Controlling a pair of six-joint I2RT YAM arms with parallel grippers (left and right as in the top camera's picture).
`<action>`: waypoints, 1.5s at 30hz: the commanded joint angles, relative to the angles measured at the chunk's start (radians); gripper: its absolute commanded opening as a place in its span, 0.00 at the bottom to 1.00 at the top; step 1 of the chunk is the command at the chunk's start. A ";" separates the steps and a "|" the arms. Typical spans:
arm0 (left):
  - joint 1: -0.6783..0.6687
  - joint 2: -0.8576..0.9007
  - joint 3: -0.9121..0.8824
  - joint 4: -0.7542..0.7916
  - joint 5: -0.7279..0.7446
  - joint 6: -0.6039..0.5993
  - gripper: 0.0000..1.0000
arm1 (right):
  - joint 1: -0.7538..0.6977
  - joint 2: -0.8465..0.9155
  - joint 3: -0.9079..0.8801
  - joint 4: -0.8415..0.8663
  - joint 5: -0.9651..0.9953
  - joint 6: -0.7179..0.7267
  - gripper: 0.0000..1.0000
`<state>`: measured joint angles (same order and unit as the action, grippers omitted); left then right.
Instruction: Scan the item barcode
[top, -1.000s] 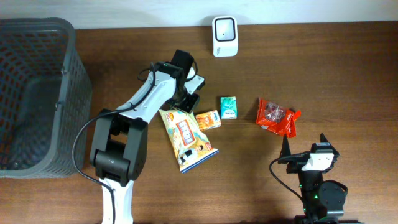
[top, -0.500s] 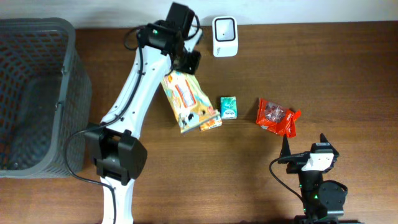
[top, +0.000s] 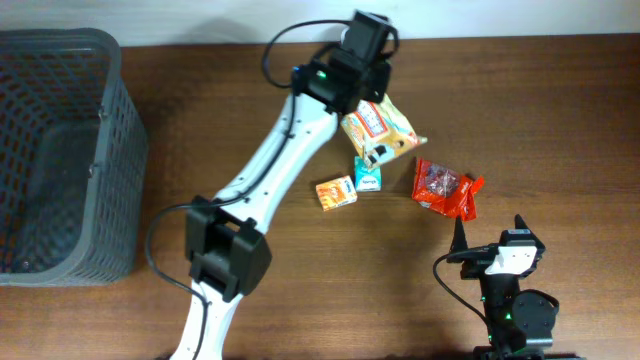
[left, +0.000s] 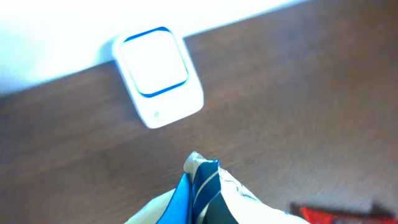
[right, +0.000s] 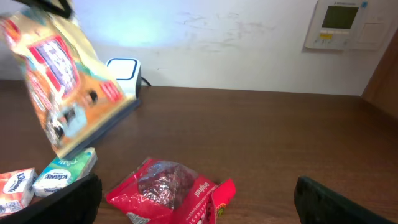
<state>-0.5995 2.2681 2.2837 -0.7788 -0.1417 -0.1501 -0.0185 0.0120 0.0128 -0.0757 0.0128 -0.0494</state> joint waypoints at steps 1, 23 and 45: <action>-0.035 0.029 0.021 -0.006 0.018 0.347 0.00 | 0.005 -0.003 -0.007 -0.006 0.002 0.001 0.98; -0.038 -0.006 -0.015 -0.506 0.295 0.214 0.99 | 0.005 -0.003 -0.007 -0.006 0.002 0.001 0.98; 0.082 0.333 -0.015 -0.269 0.819 0.135 0.84 | 0.005 -0.003 -0.007 -0.006 0.002 0.001 0.98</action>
<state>-0.5137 2.5687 2.2665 -1.0534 0.6369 -0.0113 -0.0185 0.0120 0.0128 -0.0757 0.0128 -0.0498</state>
